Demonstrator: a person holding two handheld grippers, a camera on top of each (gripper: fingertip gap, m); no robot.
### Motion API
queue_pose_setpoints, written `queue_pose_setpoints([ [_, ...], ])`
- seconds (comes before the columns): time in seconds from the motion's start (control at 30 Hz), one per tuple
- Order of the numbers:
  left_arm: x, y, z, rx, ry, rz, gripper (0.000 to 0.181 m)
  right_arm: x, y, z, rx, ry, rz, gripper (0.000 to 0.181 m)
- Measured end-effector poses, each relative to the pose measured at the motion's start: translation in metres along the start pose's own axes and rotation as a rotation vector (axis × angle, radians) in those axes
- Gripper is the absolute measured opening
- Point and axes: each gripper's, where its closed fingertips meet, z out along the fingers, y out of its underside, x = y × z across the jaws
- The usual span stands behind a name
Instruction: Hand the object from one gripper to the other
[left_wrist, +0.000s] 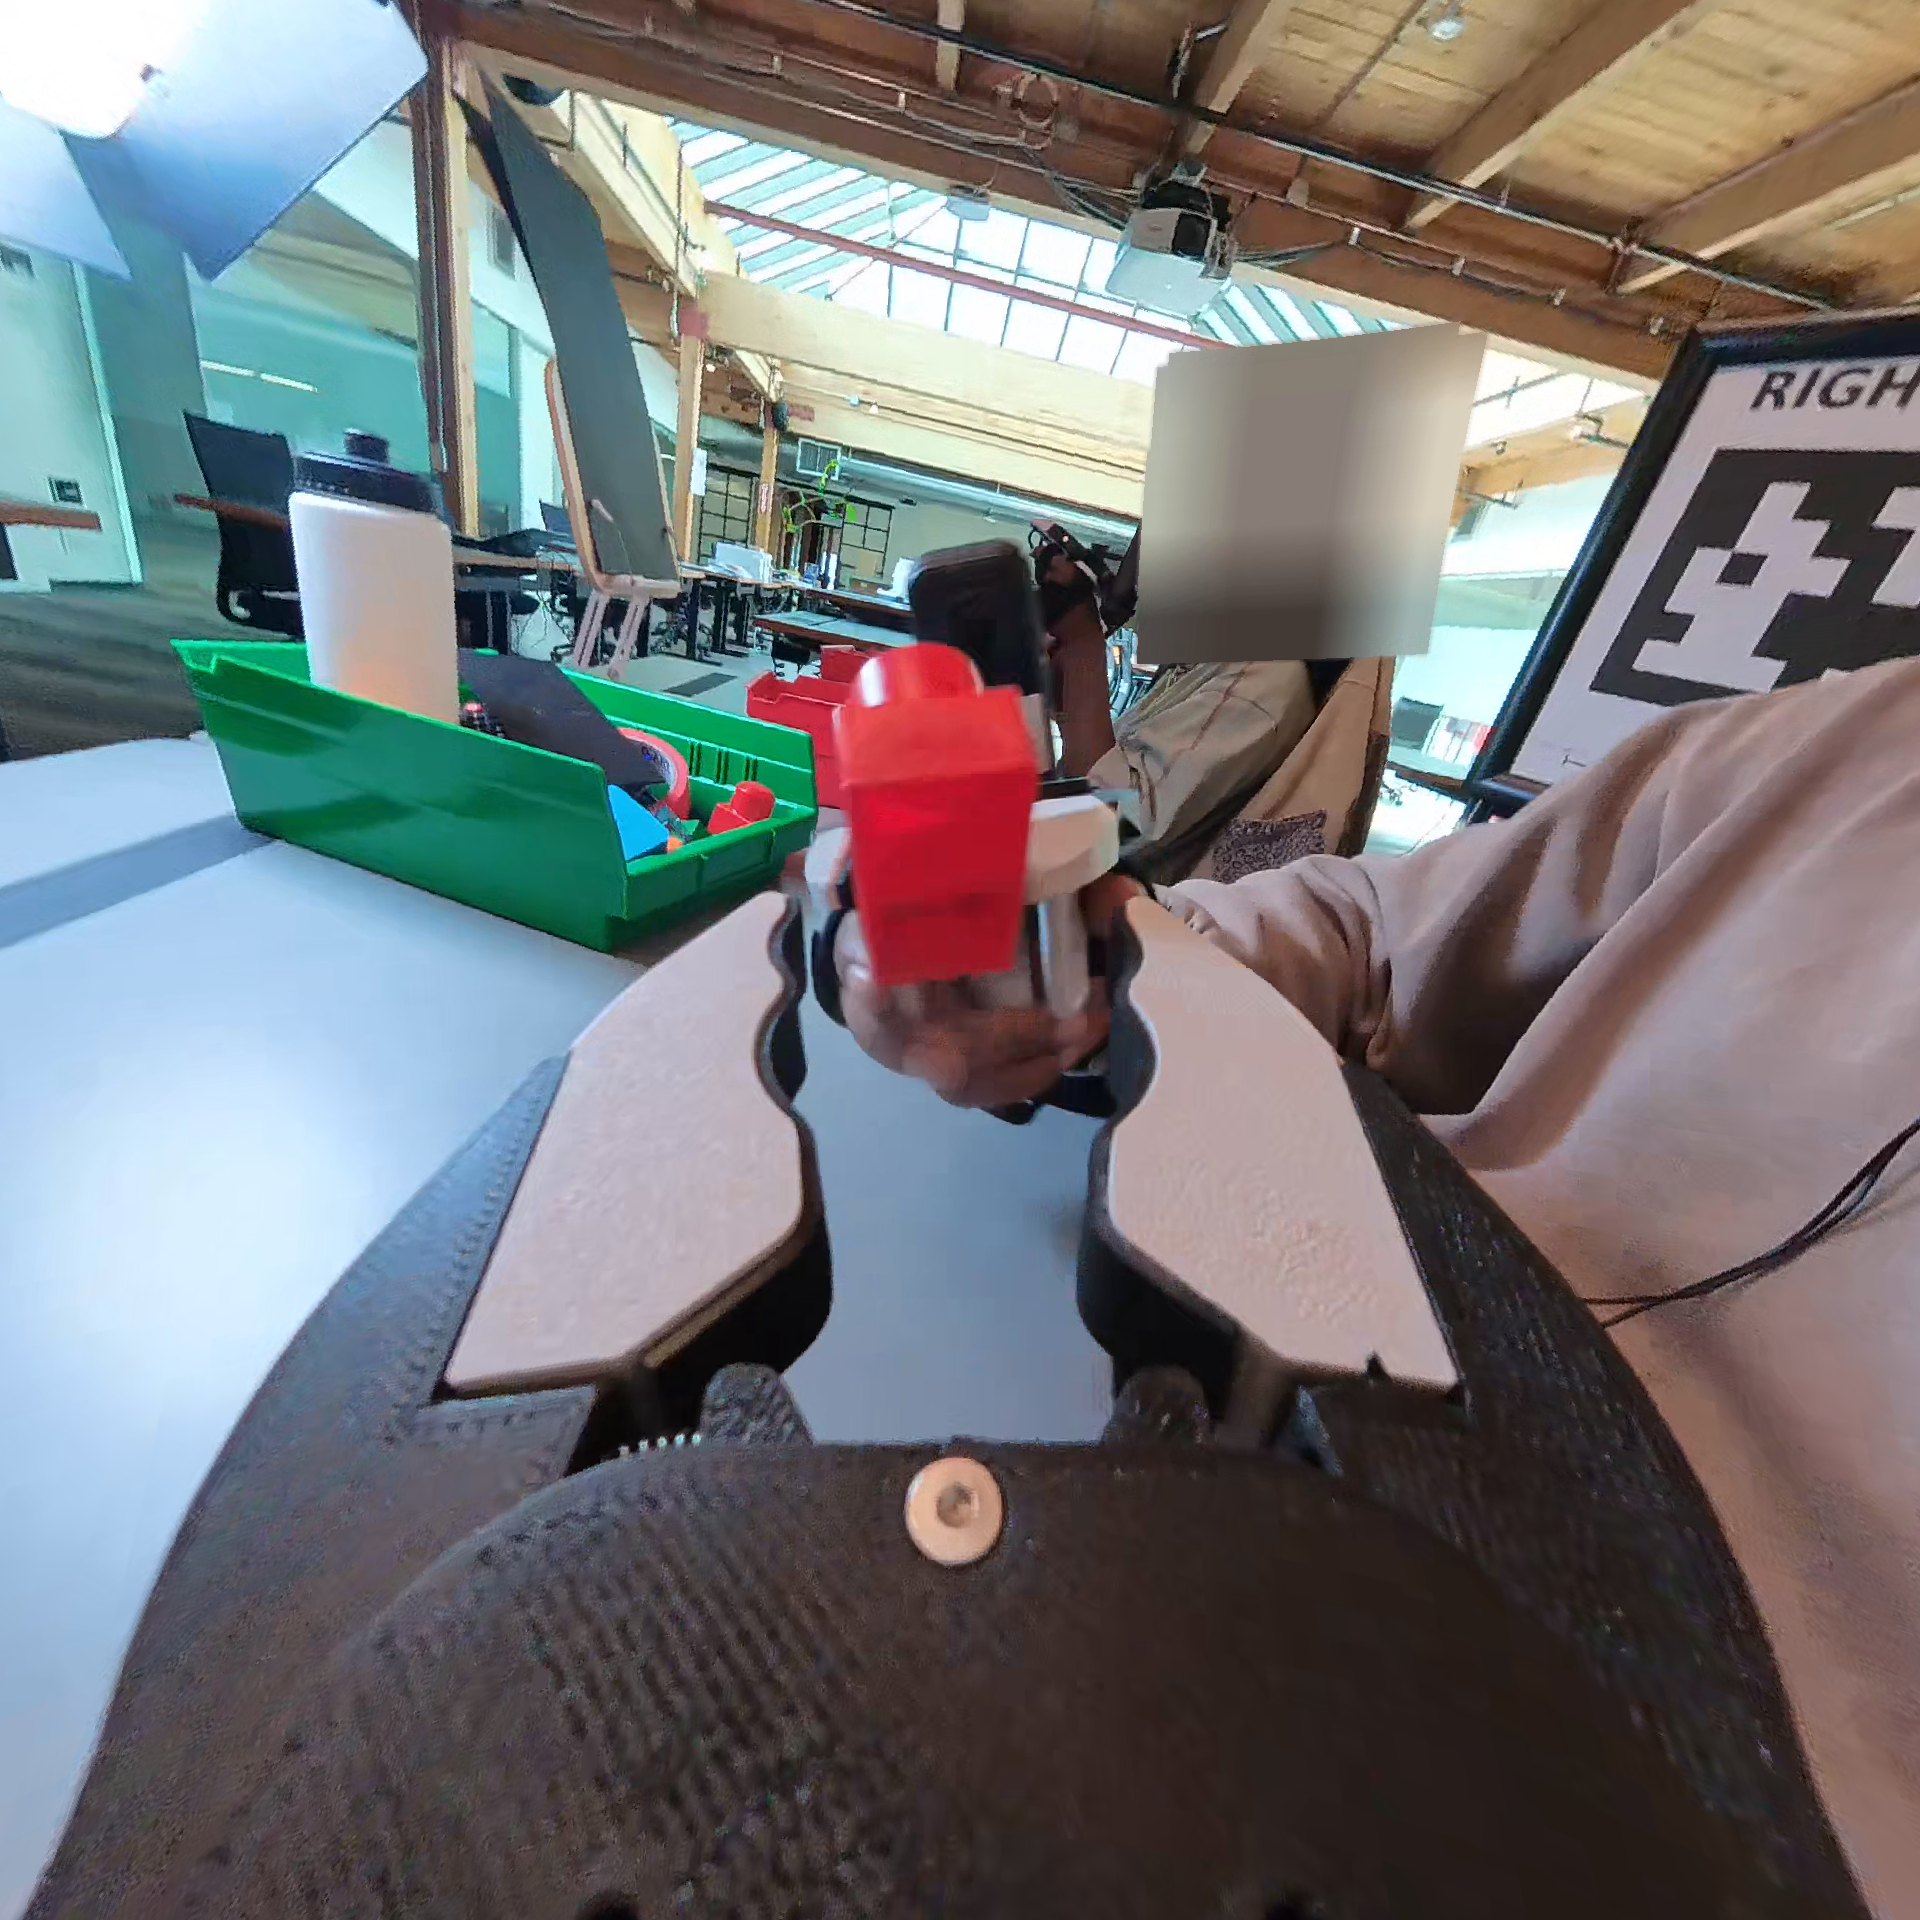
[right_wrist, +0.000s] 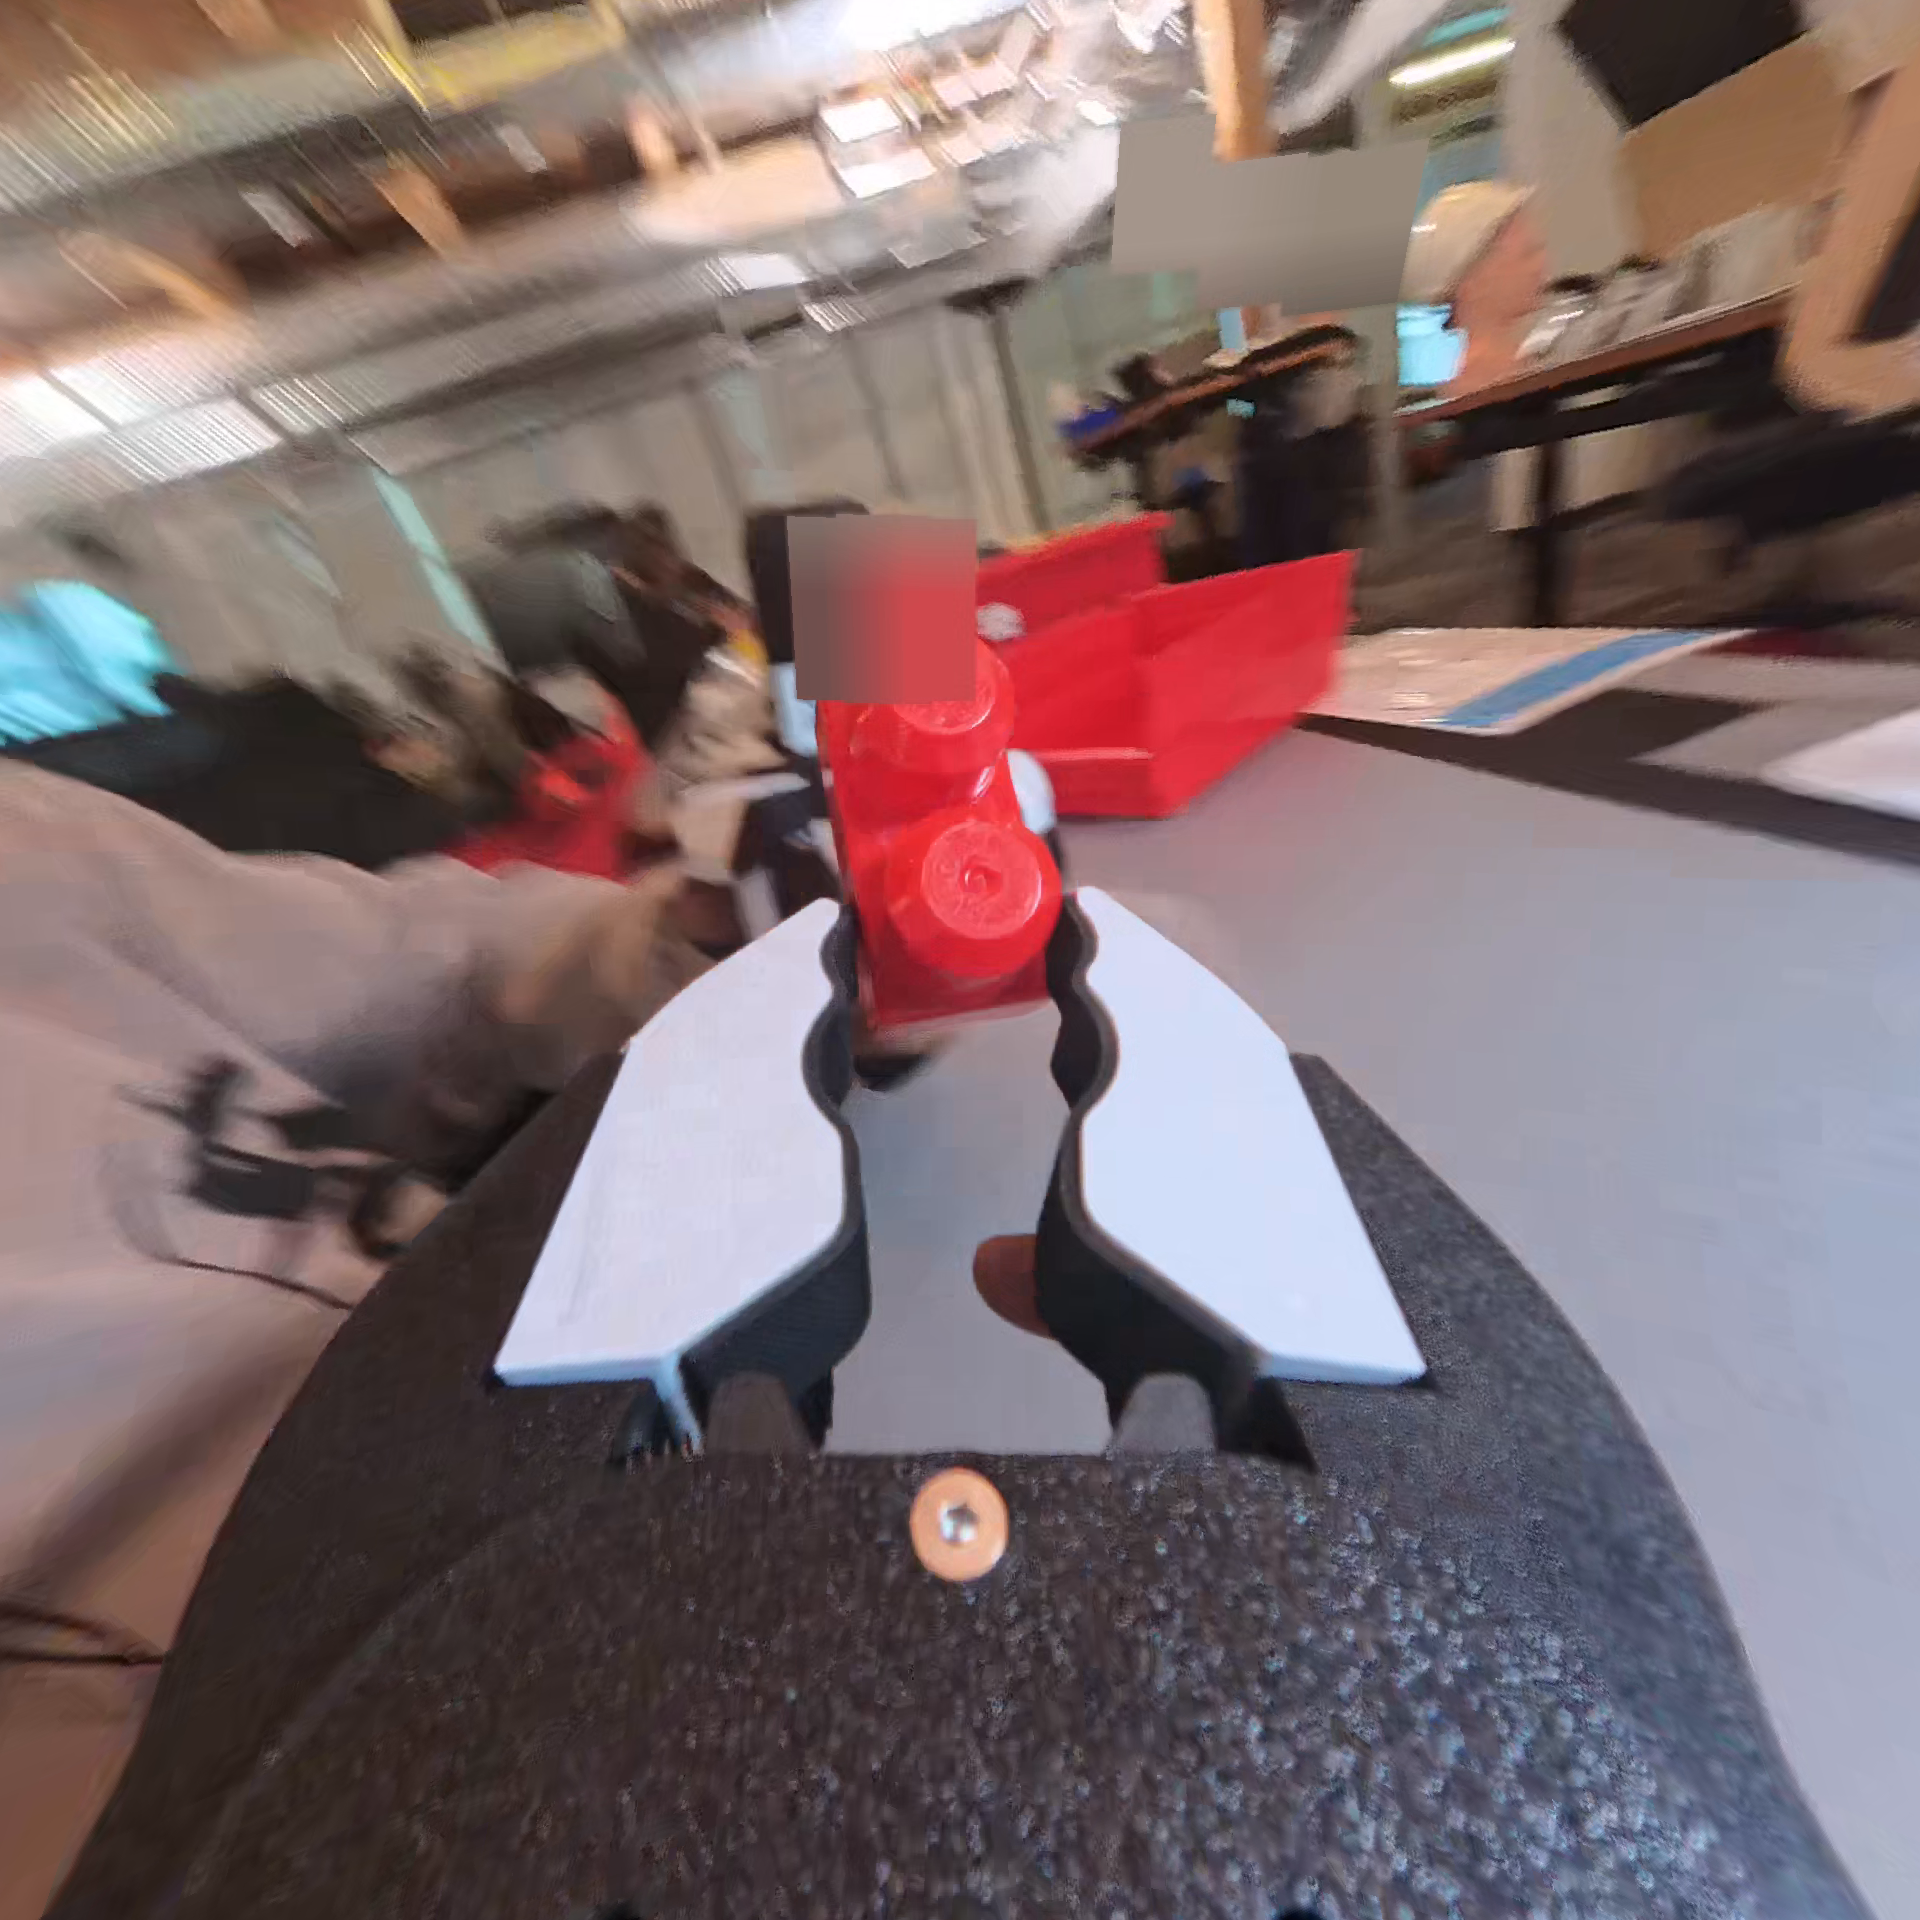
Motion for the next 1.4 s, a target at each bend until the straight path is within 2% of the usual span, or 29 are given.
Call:
queue_pose_setpoints([
  [0.1,-0.012,0.007,0.0,-0.058,-0.078,0.012,0.058,0.035,0.014,-0.008,-0.186,0.292,-0.412,0.035],
  [0.2,-0.034,0.035,-0.001,-0.229,-0.214,-0.049,0.057,0.05,0.023,-0.012,-0.332,0.467,-0.865,0.035],
  [0.3,-0.036,0.048,0.002,-0.238,-0.195,-0.29,0.066,0.042,0.031,-0.005,-0.399,0.494,-1.241,0.036],
  [0.37,-0.034,0.053,0.004,-0.221,-0.154,-0.434,0.067,0.036,0.035,0.0,-0.426,0.49,-1.409,0.036],
  [0.4,-0.033,0.056,0.005,-0.226,-0.139,-0.474,0.065,0.034,0.037,0.001,-0.438,0.483,-1.467,0.036],
  [0.47,-0.028,0.06,0.004,-0.258,-0.098,-0.485,0.049,0.034,0.041,0.002,-0.456,0.48,-1.518,0.036],
  [0.53,-0.028,0.059,0.003,-0.283,-0.107,-0.414,0.049,0.031,0.04,0.003,-0.415,0.452,-1.421,0.035],
  [0.57,-0.029,0.054,0.002,-0.276,-0.119,-0.354,0.048,0.028,0.039,0.003,-0.376,0.415,-1.299,0.035],
  [0.63,-0.031,0.044,-0.001,-0.263,-0.144,-0.207,0.048,0.022,0.036,0.004,-0.306,0.315,-0.962,0.043],
  [0.7,-0.034,0.033,-0.006,-0.253,-0.192,0.01,0.049,0.013,0.027,0.004,-0.213,0.191,-0.593,0.062],
  [0.77,-0.027,0.023,-0.006,-0.237,-0.201,0.238,0.049,0.013,0.015,0.001,-0.133,0.1,-0.252,0.066],
  [0.87,-0.009,0.017,-0.002,-0.234,-0.192,0.54,0.049,0.011,0.006,-0.003,-0.049,-0.072,0.177,0.066],
  [0.93,0.001,0.023,0.003,-0.273,-0.192,0.727,0.048,0.007,0.01,-0.002,-0.042,-0.177,0.389,0.064],
  [0.97,0.005,0.028,0.006,-0.296,-0.19,0.8,0.049,-0.001,0.014,-0.001,-0.061,-0.25,0.465,0.059],
  [1.0,0.008,0.035,0.008,-0.331,-0.182,0.857,0.049,-0.011,0.02,0.0,-0.103,-0.321,0.524,0.045],
  [1.03,0.009,0.042,0.009,-0.368,-0.175,0.892,0.049,-0.016,0.027,0.001,-0.157,-0.351,0.56,0.038],
  [1.1,0.008,0.047,0.01,-0.39,-0.175,0.864,0.048,-0.014,0.028,0.0,-0.178,-0.324,0.53,0.037],
  [1.17,0.002,0.049,0.009,-0.407,-0.169,0.711,0.054,-0.006,0.02,-0.004,-0.178,-0.262,0.422,0.037],
  [1.23,-0.004,0.041,0.007,-0.366,-0.186,0.579,0.062,0.008,0.001,-0.013,-0.144,-0.158,0.267,0.037],
  [1.33,-0.011,0.02,0.0,-0.26,-0.196,0.387,0.062,0.052,-0.038,-0.043,-0.113,0.194,-0.088,0.037],
  [1.4,-0.018,0.006,-0.006,-0.22,-0.223,0.311,0.06,0.088,-0.069,-0.082,-0.113,0.49,-0.311,0.037],
])
